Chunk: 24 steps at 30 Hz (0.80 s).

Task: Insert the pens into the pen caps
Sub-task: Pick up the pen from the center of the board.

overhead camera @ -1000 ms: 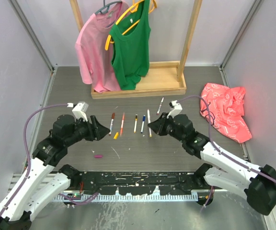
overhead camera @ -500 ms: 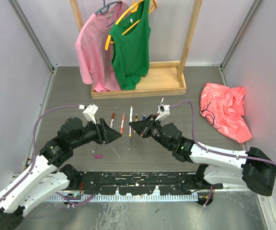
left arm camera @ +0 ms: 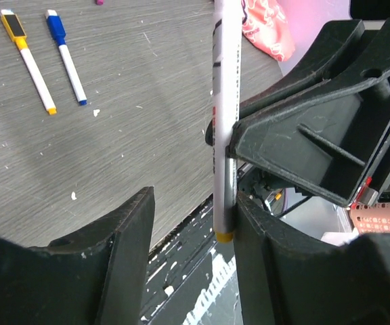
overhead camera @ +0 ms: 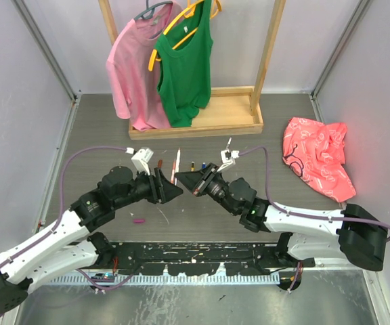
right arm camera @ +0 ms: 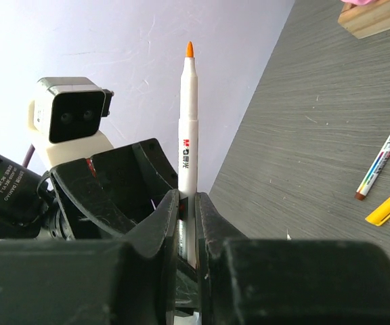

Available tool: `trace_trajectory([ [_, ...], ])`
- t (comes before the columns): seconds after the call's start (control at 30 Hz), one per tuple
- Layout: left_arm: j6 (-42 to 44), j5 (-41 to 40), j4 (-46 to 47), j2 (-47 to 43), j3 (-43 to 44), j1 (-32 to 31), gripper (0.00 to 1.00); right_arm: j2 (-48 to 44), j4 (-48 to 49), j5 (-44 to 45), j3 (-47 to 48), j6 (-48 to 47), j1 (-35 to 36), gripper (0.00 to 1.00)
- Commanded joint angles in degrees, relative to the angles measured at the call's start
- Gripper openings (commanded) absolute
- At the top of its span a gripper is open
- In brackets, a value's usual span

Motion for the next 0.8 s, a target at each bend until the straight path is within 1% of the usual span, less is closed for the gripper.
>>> trace_trajectory([
  [0.0,0.2,-2.7,5.8,0.3,1.6,-0.2,0.48,0.1,4.7,0.4,0.2,2.0,0.8,0.00],
  [0.3,0.2,-4.4,6.9,0.8,2.3,-0.2,0.33,0.1,3.9,-0.6,0.2,2.0,1.5,0.00],
  [0.43,0.2,-4.9,7.1,0.8,2.4,-0.2,0.29,-0.3,2.5,-1.0,0.1,1.4,1.7,0.00],
  [0.5,0.2,-5.1,7.1,0.8,2.4,-0.2,0.23,-0.4,2.1,-1.2,0.0,1.0,2.0,0.00],
  [0.6,0.2,-4.9,7.1,0.9,2.3,-0.2,0.10,-0.9,2.0,-1.2,-0.2,0.7,2.1,0.00],
  [0.67,0.2,-4.5,7.0,0.9,2.1,-0.2,0.05,-1.7,0.9,-0.5,-0.2,0.6,2.1,0.06],
  [0.73,0.5,-3.7,6.9,0.8,1.8,-0.2,0.00,-2.6,-1.2,0.5,0.2,0.6,2.1,0.15],
  [0.77,0.7,-3.1,6.9,0.7,1.7,-0.2,0.00,-3.1,-2.3,1.0,0.4,0.7,2.1,0.20],
])
